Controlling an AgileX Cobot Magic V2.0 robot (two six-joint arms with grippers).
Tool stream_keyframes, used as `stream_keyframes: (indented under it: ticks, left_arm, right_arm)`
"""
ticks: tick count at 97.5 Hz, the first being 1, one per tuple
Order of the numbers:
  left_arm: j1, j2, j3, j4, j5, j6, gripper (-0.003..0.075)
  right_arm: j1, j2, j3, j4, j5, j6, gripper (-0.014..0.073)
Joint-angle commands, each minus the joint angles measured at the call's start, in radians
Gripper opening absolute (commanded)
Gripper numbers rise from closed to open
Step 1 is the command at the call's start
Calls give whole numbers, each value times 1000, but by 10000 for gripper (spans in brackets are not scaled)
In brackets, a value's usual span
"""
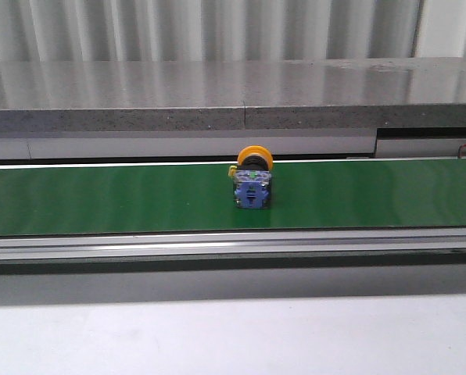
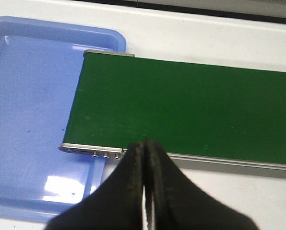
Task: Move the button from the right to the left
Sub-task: 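Grasp the button off the belt with the left gripper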
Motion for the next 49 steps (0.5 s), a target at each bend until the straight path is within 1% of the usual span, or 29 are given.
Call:
stream_keyframes:
  ticks: [1,7,14,18,21,23,26,28,31,33,34,38,44,49]
  left_arm:
    - [-8,21,-29,-4,-49,-7,-18]
    - [-8,32,-27,-4,-42,-7,-5]
    - [-8,42,-27,-4,-32,-7,63]
    - [-8,47,-27,-4,-30,-7,134]
    - [-8,47,-27,-4,-28,-7,209]
    - [-8,47,-27,-4,-28,-7,243]
    - [-8,47,-27,-4,-28,-5,336]
    - [-8,47,-27,-4,-28,-5,375]
    - [-8,47,-27,-4,-28,-5,472]
    - [-8,47,-27,-4,-32,-5,507]
    - [-8,47,-27,-2,-33,-5,542]
    - [-8,47,-27,1,-42,-5,626]
    - [-8,47,-27,13,-51,-5,694]
    - [-8,47,-27,21,-64,-5,697]
  right_arm:
    - [1,2,-25,10,-73,-7,-68]
    - [1,2,-25,10,-73,-7,-68]
    - [1,2,-25,10,-73,-7,-68]
    - [1,2,-25,10,-73,-7,-68]
    - [1,2,-25,10,-73,-7,-68]
    - [1,2,-25,10,-73,-7,-68]
    - [1,2,-25,10,-73,-7,-68]
    - [1,2,-25,10,-73,-7,-68]
    - [1,2,-25,10,-73,-7,-68]
    - [1,2,-25,10,-73,-7,-68]
    - [1,2,-25,10,-73,-7,-68]
    - [1,2,-25,10,-73,-7,-68]
    - [1,2,-25,10,-73,-7,-68]
    - [1,2,-25,10,-73,-7,-68]
